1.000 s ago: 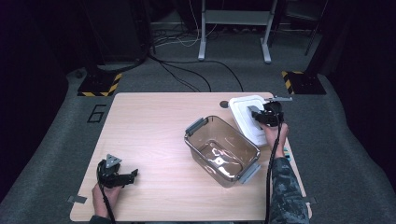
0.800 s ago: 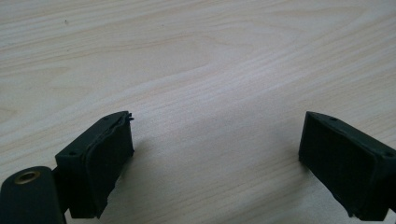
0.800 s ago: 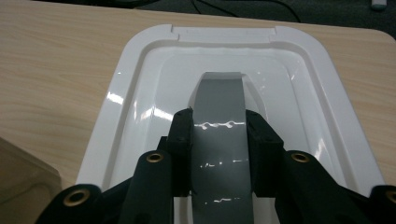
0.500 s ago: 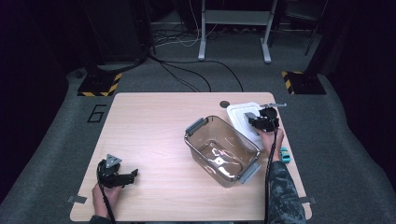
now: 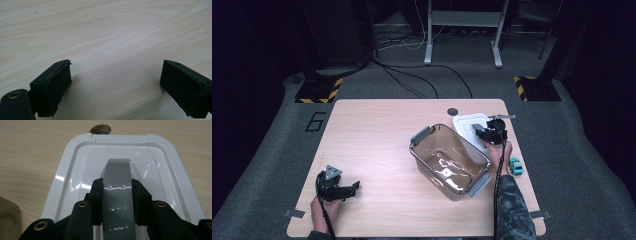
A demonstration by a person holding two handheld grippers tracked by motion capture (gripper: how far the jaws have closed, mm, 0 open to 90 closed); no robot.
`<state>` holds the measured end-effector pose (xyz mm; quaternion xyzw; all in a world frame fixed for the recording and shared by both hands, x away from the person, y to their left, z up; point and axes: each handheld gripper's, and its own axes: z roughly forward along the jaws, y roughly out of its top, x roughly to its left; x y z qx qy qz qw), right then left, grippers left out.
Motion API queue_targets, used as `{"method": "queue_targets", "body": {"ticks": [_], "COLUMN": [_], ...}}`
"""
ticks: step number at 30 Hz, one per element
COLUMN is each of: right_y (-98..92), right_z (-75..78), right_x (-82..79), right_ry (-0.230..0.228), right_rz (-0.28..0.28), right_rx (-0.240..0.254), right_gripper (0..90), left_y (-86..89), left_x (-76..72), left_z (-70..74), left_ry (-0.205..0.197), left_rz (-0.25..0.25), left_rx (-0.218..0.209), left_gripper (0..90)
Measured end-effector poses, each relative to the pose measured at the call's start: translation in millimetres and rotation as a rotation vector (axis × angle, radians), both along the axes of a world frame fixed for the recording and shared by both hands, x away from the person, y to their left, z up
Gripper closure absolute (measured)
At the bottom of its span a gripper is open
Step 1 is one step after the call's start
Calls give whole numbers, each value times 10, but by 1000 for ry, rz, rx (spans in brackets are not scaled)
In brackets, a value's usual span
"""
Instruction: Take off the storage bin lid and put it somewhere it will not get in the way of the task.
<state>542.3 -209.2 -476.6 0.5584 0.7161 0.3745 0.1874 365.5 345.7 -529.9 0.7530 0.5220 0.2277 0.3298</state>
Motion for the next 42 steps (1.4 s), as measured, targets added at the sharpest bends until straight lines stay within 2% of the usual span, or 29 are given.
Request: {"method": "queue_targets", "body": {"ticks": [7, 13, 16, 20, 25, 29, 35, 42], "right_y": [68, 96, 101, 112, 107, 94, 31, -41], "right_z": [-100, -128, -158, -194, -155, -84, 27, 96], "right_x": [2, -7, -7, 7, -1, -31, -101, -226], "right_ry": [5, 14, 14, 30, 32, 24, -7, -8], "right_rz": [5, 9, 26, 38, 51, 60, 59, 77], "right_rx": [-7, -10, -22, -9, -3, -19, -57, -98], "right_gripper": [669, 667, 667, 645, 521, 398, 280, 187], "left_y": [0, 0, 0, 0, 5, 4, 4, 3], "left_x": [0, 0, 0, 0, 0, 0, -1, -2], "left_z": [0, 0, 0, 0, 3, 3, 3, 3], "left_ry": [0, 0, -1, -1, 3, 3, 2, 2], "left_rz": [0, 0, 0, 0, -5, -5, -5, -4], "left_rx": [1, 1, 0, 1, 6, 5, 6, 6], "left_gripper": [95, 95, 95, 95, 95, 95, 95, 95]}}
